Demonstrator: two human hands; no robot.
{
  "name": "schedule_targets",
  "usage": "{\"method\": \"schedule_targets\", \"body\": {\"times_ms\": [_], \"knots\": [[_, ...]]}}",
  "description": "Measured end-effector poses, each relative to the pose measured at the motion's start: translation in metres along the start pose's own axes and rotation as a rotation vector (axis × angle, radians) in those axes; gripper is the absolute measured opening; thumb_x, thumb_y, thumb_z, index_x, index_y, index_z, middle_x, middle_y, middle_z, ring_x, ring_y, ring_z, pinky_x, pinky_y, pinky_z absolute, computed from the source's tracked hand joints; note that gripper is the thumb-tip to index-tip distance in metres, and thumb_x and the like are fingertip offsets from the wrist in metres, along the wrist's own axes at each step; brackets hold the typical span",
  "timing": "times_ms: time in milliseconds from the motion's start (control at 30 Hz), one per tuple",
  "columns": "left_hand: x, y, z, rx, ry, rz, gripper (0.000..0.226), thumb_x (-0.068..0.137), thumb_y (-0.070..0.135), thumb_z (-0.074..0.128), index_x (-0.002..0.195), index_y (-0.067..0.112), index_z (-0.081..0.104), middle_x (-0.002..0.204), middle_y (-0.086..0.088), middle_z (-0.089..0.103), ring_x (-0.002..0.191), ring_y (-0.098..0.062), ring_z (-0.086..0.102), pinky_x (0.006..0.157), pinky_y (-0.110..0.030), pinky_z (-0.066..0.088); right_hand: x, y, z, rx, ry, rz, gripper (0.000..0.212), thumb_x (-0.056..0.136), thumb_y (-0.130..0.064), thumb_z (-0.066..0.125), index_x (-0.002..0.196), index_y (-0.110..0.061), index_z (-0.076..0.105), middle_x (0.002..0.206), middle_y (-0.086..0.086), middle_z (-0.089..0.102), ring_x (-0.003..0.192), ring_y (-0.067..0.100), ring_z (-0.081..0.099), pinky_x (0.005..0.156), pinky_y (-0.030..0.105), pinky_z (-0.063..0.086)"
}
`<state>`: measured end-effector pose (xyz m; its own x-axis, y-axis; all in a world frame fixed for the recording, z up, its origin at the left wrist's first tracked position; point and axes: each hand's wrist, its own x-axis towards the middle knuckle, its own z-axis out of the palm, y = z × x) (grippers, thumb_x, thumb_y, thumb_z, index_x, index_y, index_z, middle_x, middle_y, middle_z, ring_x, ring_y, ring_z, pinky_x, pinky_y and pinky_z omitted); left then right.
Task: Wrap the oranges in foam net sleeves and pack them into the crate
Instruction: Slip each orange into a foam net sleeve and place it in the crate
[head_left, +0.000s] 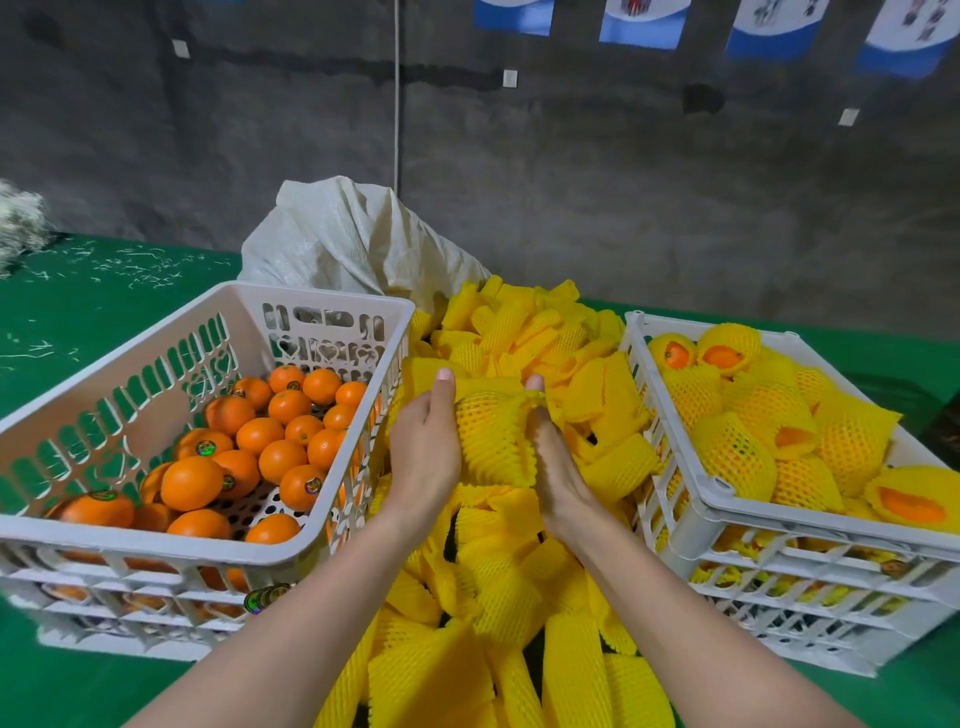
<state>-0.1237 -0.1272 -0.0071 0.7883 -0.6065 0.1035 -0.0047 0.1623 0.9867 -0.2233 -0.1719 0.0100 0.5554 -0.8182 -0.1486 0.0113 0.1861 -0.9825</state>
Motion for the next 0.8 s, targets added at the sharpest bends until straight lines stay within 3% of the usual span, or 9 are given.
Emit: {"method": "schedule_targets", "body": {"times_ms": [67,133,200,300,367,533,700,800], "knots": [[0.000,-0.004,-0.002,0.135,-0.061,0.134,0.052,0.097,0.044,0.042,0.049,0.029,0.032,0.046,0.010,0.030,0.050,-0.009,0.028,0.054,-0.031,0.023,0.010,0.005,0.002,0.091,-0.085,0.031,0.065,0.093,-0.059,0.023,0.137,-0.017,0.045,0.129,0.010,0.058,0.116,0.028,0.055,0.101,0.044,0.045],[0.003,-0.007,-0.004,0.103,-0.033,0.121,0.050,0.097,0.044,0.044,0.052,0.023,0.037,0.046,0.009,0.037,0.048,-0.009,0.036,0.053,-0.029,0.027,0.009,0.007,0.006,0.165,-0.093,0.059,0.061,0.091,-0.062,0.024,0.128,-0.023,0.053,0.115,0.004,0.067,0.105,0.020,0.064,0.089,0.037,0.053],[0.004,-0.005,-0.002,-0.084,-0.097,-0.011,0.050,0.097,0.041,0.046,0.054,0.021,0.062,0.054,0.012,0.062,0.053,-0.004,0.060,0.051,-0.020,0.044,0.014,0.013,0.002,0.286,-0.106,0.083,0.048,0.093,-0.055,0.027,0.104,-0.023,0.062,0.089,-0.006,0.074,0.081,0.009,0.070,0.068,0.027,0.057],[0.008,-0.010,-0.004,-0.233,-0.236,-0.115,0.045,0.097,0.037,0.046,0.065,0.026,0.077,0.075,0.004,0.074,0.071,-0.009,0.071,0.055,-0.020,0.054,0.017,0.016,-0.001,0.395,-0.090,0.057,0.038,0.096,-0.046,0.034,0.093,-0.022,0.064,0.084,-0.004,0.073,0.077,0.011,0.069,0.068,0.029,0.053],[0.009,-0.011,-0.006,-0.239,-0.234,-0.112,0.045,0.095,0.040,0.046,0.067,0.019,0.075,0.075,-0.001,0.074,0.070,-0.014,0.071,0.057,-0.024,0.056,0.018,0.017,0.000,0.399,-0.072,0.035,0.034,0.097,-0.041,0.036,0.094,-0.022,0.064,0.089,-0.002,0.071,0.084,0.015,0.066,0.073,0.032,0.051],[0.008,-0.018,-0.007,-0.247,-0.272,-0.033,0.039,0.086,0.044,0.047,0.081,0.015,0.072,0.080,-0.005,0.075,0.075,-0.016,0.072,0.060,-0.025,0.057,0.015,0.015,0.001,0.447,-0.046,0.031,0.041,0.097,-0.038,0.036,0.121,-0.013,0.057,0.105,0.010,0.065,0.098,0.026,0.059,0.090,0.041,0.046],[0.000,-0.016,-0.004,-0.228,-0.289,0.039,0.043,0.094,0.034,0.039,0.091,0.002,0.067,0.078,-0.005,0.073,0.075,-0.015,0.069,0.062,-0.024,0.056,0.012,0.016,0.001,0.498,-0.061,0.018,0.032,0.096,-0.035,0.037,0.109,-0.015,0.059,0.100,0.011,0.064,0.088,0.024,0.061,0.076,0.036,0.049],[-0.004,-0.009,-0.001,-0.172,-0.250,0.085,0.053,0.093,0.032,0.040,0.094,-0.016,0.060,0.081,-0.022,0.063,0.076,-0.026,0.059,0.064,-0.031,0.050,0.012,0.019,0.000,0.513,-0.059,0.006,0.039,0.097,-0.035,0.035,0.123,-0.011,0.053,0.109,0.015,0.060,0.095,0.027,0.058,0.080,0.039,0.047]]}}
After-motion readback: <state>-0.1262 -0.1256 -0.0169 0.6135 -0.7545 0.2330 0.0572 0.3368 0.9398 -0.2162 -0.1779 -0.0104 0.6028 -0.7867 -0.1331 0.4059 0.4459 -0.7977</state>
